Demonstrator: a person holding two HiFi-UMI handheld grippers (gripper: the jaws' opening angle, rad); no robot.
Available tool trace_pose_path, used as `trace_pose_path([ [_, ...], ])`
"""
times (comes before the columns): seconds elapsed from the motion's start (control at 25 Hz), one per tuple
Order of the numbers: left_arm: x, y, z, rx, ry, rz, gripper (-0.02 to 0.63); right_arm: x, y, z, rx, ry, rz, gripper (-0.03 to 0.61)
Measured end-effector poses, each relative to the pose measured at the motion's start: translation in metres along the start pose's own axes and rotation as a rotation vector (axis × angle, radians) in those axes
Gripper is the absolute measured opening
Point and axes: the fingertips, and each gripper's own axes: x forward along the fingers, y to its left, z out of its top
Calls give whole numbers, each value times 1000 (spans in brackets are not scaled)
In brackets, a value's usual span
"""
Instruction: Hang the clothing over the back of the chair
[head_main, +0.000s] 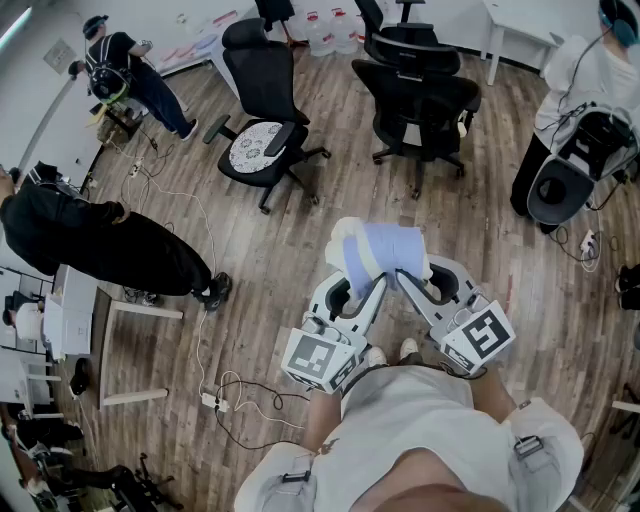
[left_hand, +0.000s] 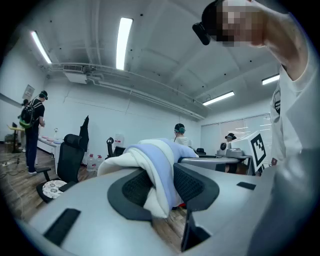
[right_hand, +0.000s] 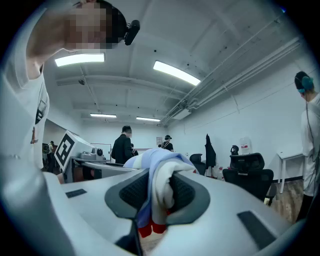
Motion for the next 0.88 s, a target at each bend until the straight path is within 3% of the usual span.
trace_pose_path([
  [0.88,31,-20,-1,-9,18,67,149,-20,-32,-1,49,-19,71,114],
])
